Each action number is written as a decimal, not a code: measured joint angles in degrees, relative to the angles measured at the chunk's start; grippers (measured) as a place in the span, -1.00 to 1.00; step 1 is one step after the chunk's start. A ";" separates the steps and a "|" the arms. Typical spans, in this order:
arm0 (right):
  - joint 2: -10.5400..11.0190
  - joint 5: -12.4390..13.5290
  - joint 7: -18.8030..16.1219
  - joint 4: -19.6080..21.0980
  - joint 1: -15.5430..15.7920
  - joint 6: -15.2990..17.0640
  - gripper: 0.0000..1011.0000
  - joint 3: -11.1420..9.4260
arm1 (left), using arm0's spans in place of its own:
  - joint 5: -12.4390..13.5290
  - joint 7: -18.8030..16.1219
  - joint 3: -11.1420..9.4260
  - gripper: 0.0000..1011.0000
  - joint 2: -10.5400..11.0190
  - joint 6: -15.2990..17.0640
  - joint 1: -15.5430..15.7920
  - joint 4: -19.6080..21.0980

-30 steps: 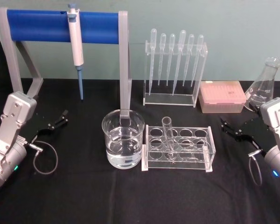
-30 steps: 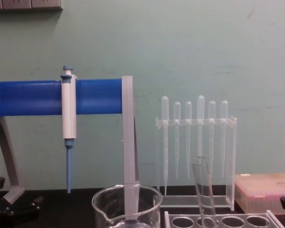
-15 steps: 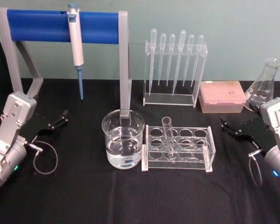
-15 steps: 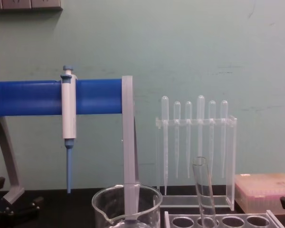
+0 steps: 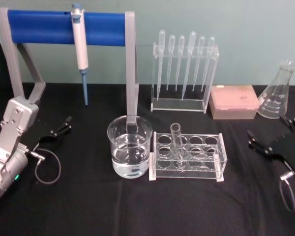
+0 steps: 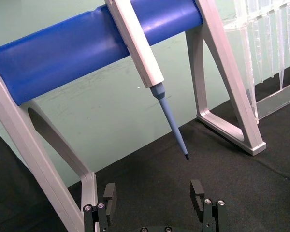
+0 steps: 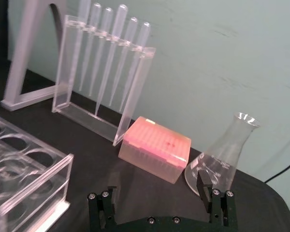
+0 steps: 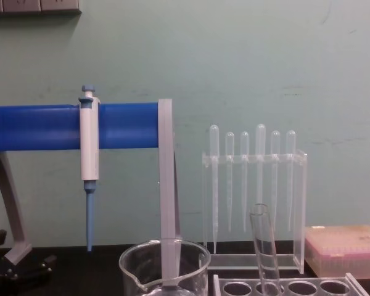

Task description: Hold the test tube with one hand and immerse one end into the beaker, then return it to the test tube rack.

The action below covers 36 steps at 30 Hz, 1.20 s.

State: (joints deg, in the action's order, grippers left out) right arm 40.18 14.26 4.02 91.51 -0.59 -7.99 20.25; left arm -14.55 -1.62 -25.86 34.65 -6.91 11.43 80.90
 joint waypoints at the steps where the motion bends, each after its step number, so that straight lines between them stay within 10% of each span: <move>1: 0.62 0.00 0.20 1.13 1.07 0.15 0.98 -0.42 | 0.00 0.00 0.00 0.98 0.00 0.00 0.01 0.00; 9: 7.94 -0.36 -3.33 13.73 10.77 2.27 0.98 -2.28 | 0.00 0.00 0.00 0.98 0.00 0.00 0.00 0.00; 15: 8.91 -1.07 -9.98 17.13 10.06 1.27 0.98 0.36 | 0.00 0.00 0.00 0.98 0.00 0.00 0.01 0.00; 24: -0.75 -5.83 -16.91 8.13 -0.46 -5.36 0.98 6.94 | 0.00 0.00 0.01 0.98 0.00 0.00 0.00 0.00; 36: -10.30 -6.73 -19.60 -3.26 -7.63 -13.42 0.98 8.75 | 0.00 0.00 0.00 0.98 0.00 0.00 0.00 0.00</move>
State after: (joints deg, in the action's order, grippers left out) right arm 29.88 7.53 -15.57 88.24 -8.22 -21.41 29.00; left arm -14.55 -1.62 -25.86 34.64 -6.91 11.43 80.90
